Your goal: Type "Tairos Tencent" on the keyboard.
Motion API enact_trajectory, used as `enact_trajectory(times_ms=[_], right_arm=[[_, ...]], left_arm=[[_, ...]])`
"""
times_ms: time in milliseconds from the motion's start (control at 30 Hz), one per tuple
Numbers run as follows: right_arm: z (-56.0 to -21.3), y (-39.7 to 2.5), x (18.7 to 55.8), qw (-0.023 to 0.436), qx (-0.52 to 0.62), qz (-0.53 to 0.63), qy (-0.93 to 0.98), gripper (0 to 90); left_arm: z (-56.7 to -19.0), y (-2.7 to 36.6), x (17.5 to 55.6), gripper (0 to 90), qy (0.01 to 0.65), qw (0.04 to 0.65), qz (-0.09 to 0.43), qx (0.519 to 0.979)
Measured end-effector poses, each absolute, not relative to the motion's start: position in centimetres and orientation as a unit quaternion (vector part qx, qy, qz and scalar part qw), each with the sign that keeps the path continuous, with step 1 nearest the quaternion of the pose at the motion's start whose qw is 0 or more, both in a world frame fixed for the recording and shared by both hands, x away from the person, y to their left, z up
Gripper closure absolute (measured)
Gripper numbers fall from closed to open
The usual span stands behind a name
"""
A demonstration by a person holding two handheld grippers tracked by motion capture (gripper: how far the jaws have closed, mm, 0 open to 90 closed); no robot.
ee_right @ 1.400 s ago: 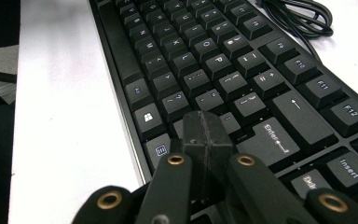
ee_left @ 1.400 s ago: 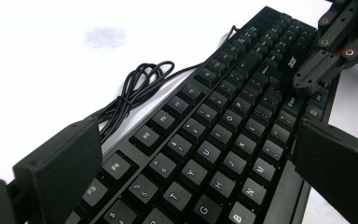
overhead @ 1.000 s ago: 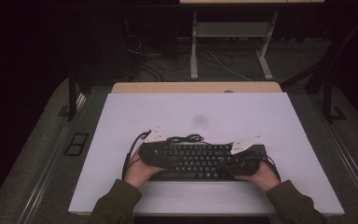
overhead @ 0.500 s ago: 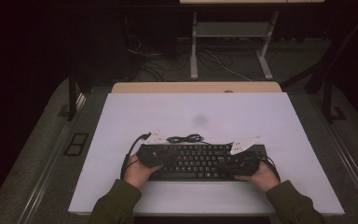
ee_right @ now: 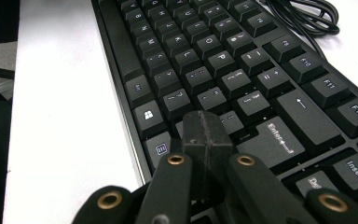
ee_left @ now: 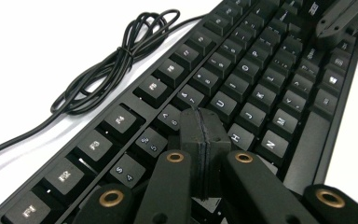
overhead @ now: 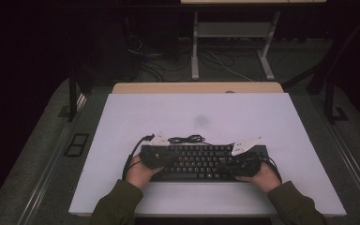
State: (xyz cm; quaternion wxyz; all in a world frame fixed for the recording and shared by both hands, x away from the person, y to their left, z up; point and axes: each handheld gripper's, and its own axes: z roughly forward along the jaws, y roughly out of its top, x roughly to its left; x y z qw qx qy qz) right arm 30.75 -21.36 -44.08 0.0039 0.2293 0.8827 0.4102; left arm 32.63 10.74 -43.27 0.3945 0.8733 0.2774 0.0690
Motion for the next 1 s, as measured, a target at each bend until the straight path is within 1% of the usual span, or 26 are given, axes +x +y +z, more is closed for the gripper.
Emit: enact_trajectory(times_ms=[400,567,800,900,1000], right_arm=[[-44.1,-21.4,30.7,0.004,0.229,0.410,0.883,89.5],[-44.1,-21.4,30.7,0.005,0.229,0.411,0.883,89.5],[-44.1,-21.3,30.7,0.006,0.228,0.410,0.883,89.5],[-44.1,-21.3,30.7,0.006,0.228,0.410,0.883,89.5],[-44.1,-21.3,30.7,0.006,0.228,0.410,0.883,89.5]], left_arm=[[-43.3,10.7,32.6,89.0,0.279,0.395,0.065,0.873],[-42.8,11.2,32.4,88.8,0.284,0.411,0.066,0.864],[-42.1,12.8,32.2,81.2,0.298,0.430,0.073,0.849],[-41.9,13.5,32.0,75.8,0.303,0.434,0.077,0.845],[-41.9,14.1,31.9,68.3,0.305,0.436,0.081,0.843]])
